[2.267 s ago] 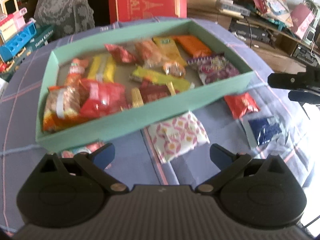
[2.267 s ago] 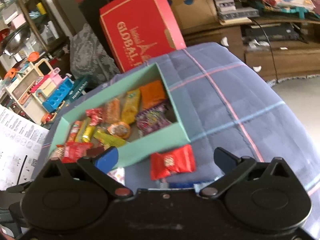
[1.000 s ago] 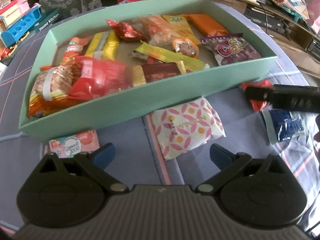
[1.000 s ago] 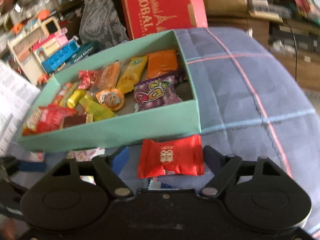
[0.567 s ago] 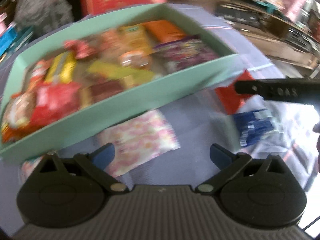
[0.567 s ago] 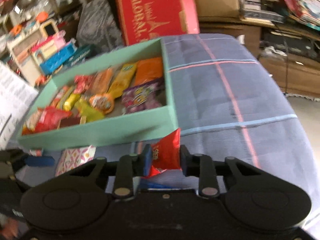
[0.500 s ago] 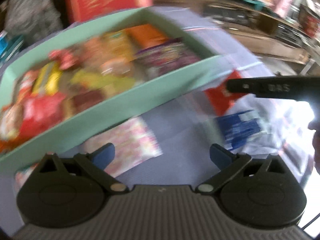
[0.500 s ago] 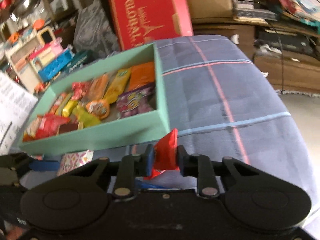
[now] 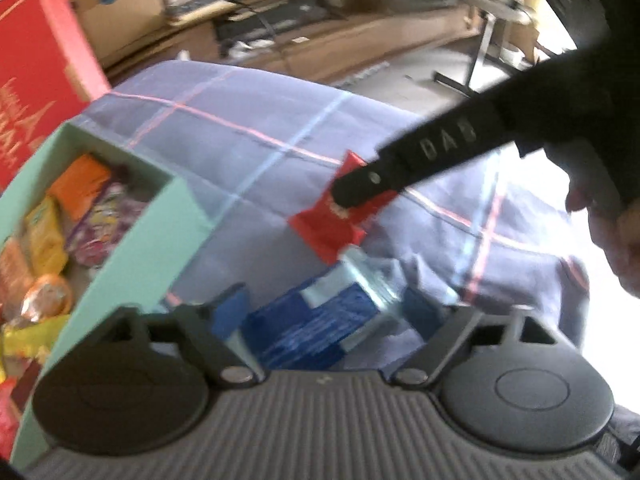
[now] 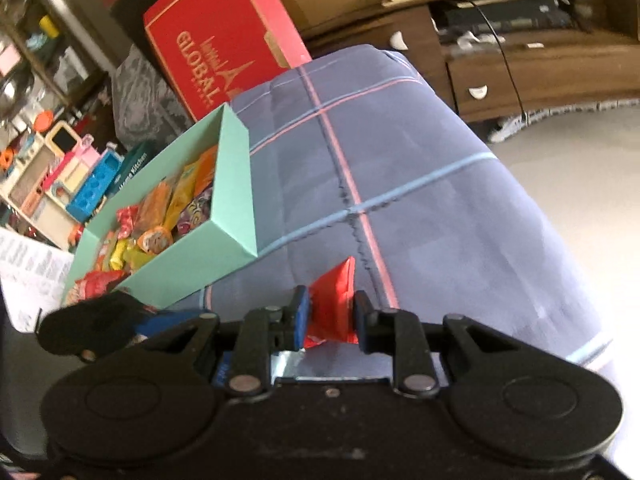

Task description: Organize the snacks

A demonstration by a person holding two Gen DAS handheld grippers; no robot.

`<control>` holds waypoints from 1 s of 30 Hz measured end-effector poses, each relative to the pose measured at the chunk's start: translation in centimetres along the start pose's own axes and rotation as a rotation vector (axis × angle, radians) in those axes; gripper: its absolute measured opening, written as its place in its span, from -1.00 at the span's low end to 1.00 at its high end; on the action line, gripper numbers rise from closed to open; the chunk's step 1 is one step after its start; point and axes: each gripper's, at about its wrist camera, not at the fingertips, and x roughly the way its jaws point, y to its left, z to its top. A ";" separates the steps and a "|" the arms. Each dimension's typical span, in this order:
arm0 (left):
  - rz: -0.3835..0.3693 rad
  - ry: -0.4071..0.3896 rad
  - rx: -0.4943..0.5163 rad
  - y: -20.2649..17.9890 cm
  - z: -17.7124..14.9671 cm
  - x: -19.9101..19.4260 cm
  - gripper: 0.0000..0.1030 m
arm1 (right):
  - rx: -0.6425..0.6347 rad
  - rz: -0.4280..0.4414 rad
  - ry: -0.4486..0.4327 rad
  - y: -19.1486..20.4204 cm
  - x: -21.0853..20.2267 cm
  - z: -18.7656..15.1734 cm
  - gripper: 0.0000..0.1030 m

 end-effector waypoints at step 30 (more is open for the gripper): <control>0.082 0.090 -0.340 4.4 -8.2 -5.2 0.57 | -0.141 0.114 0.001 4.4 0.6 -0.8 0.36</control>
